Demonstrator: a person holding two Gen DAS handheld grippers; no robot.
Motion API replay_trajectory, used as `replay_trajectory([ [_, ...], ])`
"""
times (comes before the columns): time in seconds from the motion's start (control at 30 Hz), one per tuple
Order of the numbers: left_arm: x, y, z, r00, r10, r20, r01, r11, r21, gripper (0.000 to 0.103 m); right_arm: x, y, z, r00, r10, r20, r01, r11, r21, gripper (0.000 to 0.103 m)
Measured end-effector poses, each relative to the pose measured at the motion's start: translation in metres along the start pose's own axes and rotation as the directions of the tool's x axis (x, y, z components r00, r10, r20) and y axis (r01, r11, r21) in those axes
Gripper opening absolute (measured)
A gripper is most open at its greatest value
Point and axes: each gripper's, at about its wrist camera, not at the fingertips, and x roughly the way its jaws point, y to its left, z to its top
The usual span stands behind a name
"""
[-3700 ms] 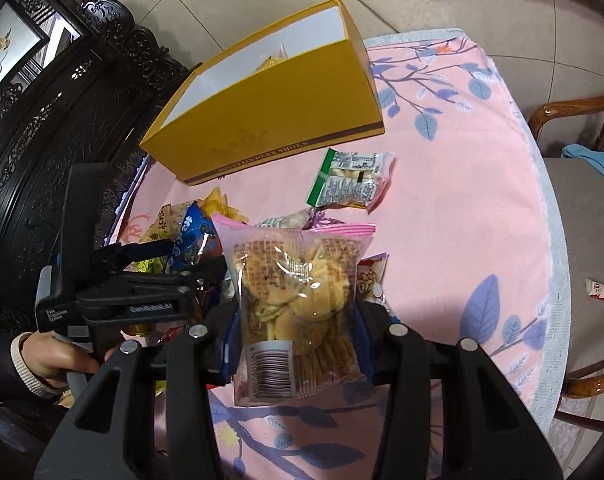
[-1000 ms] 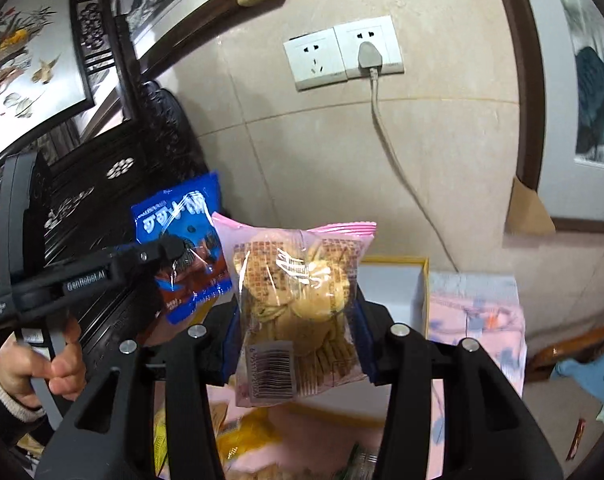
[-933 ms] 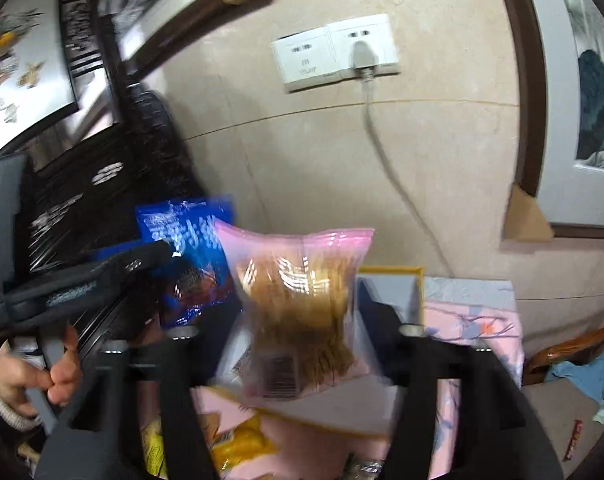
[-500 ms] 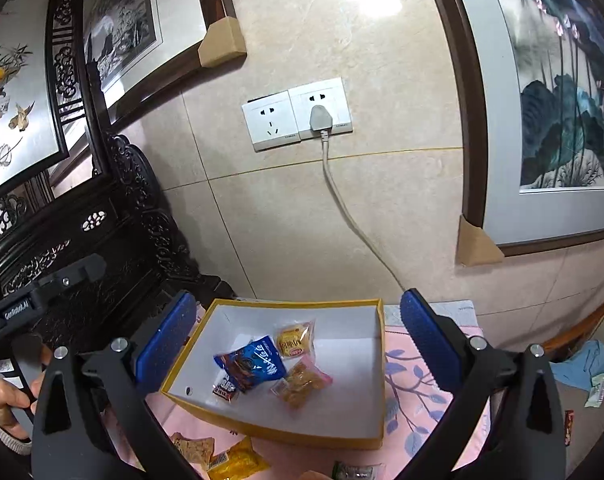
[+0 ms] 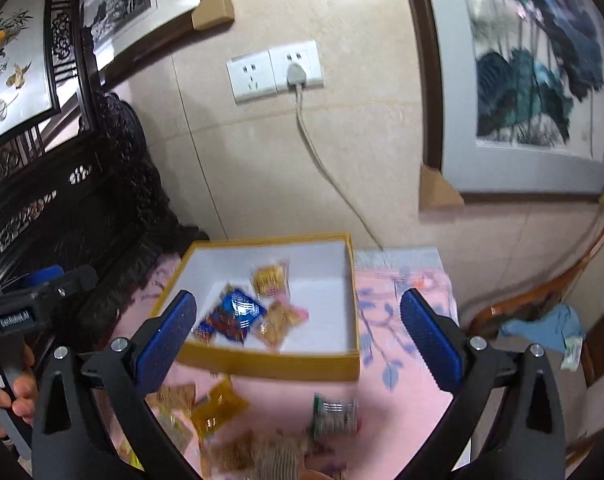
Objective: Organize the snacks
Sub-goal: 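Lift both bags over the yellow box and open both tools to drop them, then grasp red-and-yellow candy bag with left tool while right grasps orange-topped bag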
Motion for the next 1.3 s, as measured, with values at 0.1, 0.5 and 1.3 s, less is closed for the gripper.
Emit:
replay_trajectory([
  [0.1, -0.001, 0.008, -0.030, 0.999, 0.003, -0.043, -0.004, 1.000, -0.009, 0.101, -0.002, -0.013, -0.043, 0.996, 0.017, -0.091, -0.016, 1.000, 0.012, 0.102],
  [0.5, -0.025, 0.072, -0.154, 0.951, 0.076, -0.300, -0.117, 0.986, -0.122, 0.101, 0.013, 0.012, -0.194, 0.849, 0.241, -0.470, -0.201, 0.970, 0.134, 0.102],
  [1.3, -0.016, 0.054, -0.250, 0.854, -0.019, -0.520, -0.057, 0.990, -0.129, 0.101, 0.031, 0.013, -0.231, 0.820, 0.188, -0.541, 0.015, 0.937, 0.349, 0.034],
])
